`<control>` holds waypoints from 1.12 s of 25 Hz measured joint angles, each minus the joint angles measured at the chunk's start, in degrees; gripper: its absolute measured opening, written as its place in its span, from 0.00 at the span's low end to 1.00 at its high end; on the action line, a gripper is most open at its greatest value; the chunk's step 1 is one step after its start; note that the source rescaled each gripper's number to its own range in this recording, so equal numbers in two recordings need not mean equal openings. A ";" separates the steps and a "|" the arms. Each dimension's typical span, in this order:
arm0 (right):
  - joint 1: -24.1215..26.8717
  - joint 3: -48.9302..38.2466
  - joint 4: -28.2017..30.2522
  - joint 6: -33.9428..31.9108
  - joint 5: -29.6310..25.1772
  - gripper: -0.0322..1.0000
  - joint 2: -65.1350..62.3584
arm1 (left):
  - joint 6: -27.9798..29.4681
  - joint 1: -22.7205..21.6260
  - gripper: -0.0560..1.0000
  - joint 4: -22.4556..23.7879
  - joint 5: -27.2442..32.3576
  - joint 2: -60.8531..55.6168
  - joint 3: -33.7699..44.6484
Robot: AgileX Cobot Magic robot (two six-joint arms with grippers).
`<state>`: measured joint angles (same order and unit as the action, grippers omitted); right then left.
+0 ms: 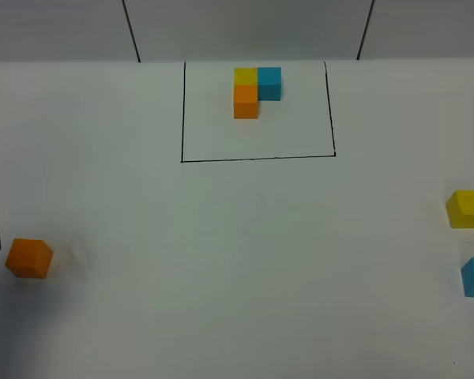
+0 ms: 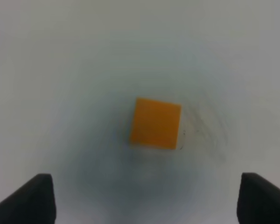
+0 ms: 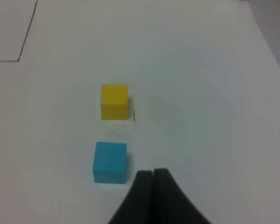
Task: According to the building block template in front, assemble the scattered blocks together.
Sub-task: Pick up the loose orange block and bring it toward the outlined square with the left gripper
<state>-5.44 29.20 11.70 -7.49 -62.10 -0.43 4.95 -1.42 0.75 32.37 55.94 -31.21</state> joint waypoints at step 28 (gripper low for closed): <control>0.00 0.00 0.00 0.00 0.00 0.03 0.00 | -1.57 1.45 1.00 -2.99 -16.65 27.66 -0.06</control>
<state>-5.44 29.20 11.70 -7.49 -62.10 -0.43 3.38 0.02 -2.24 15.72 83.60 -31.27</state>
